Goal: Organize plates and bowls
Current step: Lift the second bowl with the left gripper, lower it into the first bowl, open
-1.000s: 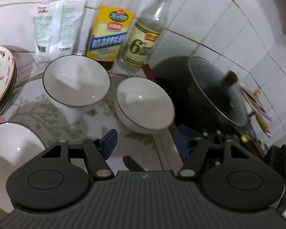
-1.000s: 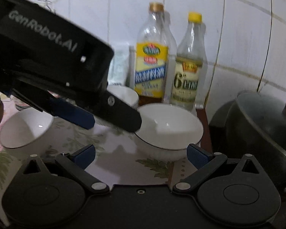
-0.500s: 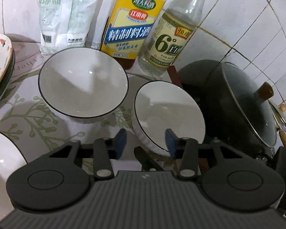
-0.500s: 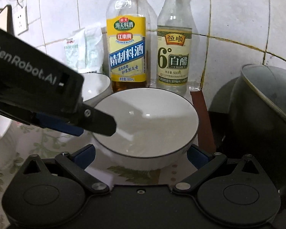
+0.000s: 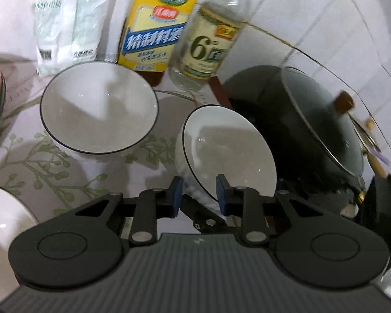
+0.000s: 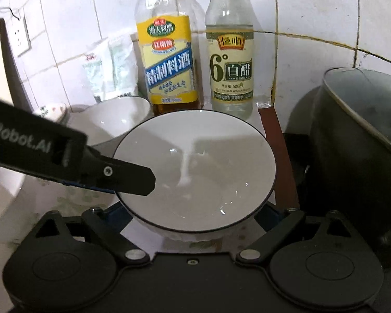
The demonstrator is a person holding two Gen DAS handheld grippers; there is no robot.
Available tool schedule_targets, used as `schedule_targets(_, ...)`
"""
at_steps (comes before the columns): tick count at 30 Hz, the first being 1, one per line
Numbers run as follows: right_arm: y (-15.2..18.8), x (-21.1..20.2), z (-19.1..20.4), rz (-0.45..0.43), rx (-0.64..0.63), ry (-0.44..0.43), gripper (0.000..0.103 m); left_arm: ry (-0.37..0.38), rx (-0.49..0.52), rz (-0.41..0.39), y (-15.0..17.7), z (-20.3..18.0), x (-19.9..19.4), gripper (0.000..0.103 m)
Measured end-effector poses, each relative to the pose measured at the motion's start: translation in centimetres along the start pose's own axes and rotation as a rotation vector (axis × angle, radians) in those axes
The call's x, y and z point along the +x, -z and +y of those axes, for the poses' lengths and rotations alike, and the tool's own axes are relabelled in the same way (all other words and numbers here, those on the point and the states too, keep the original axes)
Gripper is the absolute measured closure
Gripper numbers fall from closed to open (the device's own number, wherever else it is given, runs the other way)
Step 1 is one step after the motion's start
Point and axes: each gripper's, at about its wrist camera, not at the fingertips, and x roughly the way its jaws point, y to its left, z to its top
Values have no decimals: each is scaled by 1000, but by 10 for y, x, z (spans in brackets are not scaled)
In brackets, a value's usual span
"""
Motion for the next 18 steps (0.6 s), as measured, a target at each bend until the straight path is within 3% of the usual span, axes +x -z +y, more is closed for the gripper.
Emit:
schedule_targets(6, 5, -38, 19, -16, -20, 1, 6, 3, 75, 17, 8, -13, -40, 77)
schedule_targets(13, 5, -88, 46, -60, -56, 12, 6, 5, 148, -19, 26, -28, -102, 77)
schedule_targets(18, 1, -125, 66, -90, -85, 12, 6, 48, 167, -52, 33, -27, -145, 77)
